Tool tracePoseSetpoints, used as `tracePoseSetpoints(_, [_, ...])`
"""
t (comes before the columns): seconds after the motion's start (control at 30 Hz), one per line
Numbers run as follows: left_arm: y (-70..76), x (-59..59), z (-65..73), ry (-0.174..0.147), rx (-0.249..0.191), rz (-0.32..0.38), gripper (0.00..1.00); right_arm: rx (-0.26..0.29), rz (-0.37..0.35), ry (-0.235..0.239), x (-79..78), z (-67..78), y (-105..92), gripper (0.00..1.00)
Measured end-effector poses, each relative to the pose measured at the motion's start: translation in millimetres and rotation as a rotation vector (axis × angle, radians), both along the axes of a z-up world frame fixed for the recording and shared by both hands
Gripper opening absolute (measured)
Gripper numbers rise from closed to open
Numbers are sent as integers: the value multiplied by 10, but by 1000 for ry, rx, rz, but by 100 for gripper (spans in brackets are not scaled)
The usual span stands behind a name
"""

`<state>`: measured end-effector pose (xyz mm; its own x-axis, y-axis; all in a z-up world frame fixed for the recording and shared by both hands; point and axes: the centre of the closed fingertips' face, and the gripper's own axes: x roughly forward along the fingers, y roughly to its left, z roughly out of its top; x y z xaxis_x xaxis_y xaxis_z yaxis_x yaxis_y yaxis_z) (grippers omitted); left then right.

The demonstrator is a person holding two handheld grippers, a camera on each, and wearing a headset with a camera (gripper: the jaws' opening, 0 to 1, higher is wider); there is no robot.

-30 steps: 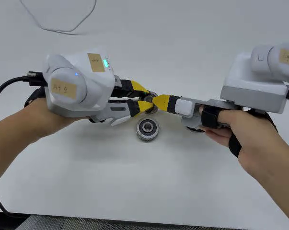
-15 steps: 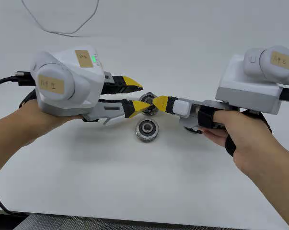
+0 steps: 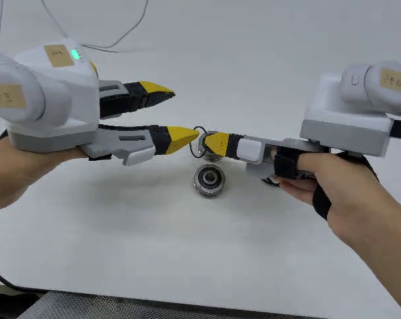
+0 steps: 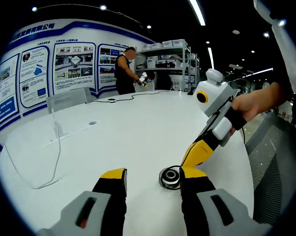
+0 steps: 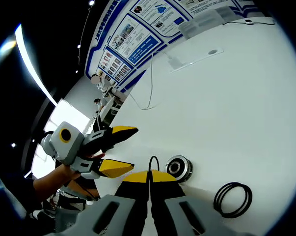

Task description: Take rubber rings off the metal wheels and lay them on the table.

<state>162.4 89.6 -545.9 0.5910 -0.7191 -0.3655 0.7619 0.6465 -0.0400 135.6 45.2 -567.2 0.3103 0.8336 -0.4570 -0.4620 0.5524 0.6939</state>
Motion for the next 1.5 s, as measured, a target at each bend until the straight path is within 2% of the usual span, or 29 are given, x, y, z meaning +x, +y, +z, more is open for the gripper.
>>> tracePoseSetpoints(0.1, [41,2,40,-3,-21,24,47,5,-1,4,-32,41,-105,1])
tracePoseSetpoints(0.23, [53,-13,118,-13,-42,35,58,8,-17,18,-69,42,-268,1])
tracePoseSetpoints(0.47, [101,-81,205,-30,-58,43,70,39,-136,71,-77,4,-634,2])
tracePoseSetpoints(0.63, [119,-157,224,-26,-65,37,76,59,-230,100,-33,-38,-853,2])
tracePoseSetpoints(0.8, [99,-218,229,-20,-63,26,83,34,-272,126,-32,-141,-971,2])
tracePoseSetpoints(0.9, [86,-251,233,-19,-62,17,86,13,-285,136,-43,-182,-998,2])
tracePoseSetpoints(1.07, [64,-318,211,-12,-48,-8,88,-66,-309,128,-58,-267,-1071,2])
tracePoseSetpoints(1.13, [66,-337,203,-7,-49,-10,89,-140,-295,87,-53,-312,-1131,2])
tracePoseSetpoints(1.2, [76,-350,192,-3,-49,-8,90,-181,-290,53,-41,-324,-1155,2])
tracePoseSetpoints(1.3, [97,-365,177,2,-45,-4,90,-190,-293,47,-34,-320,-1155,4])
tracePoseSetpoints(1.4, [116,-389,159,8,-42,-2,91,-242,-275,46,-52,-369,-1186,6])
tracePoseSetpoints(1.5, [145,-418,136,13,-34,1,92,-271,-268,8,-33,-367,-1214,6])
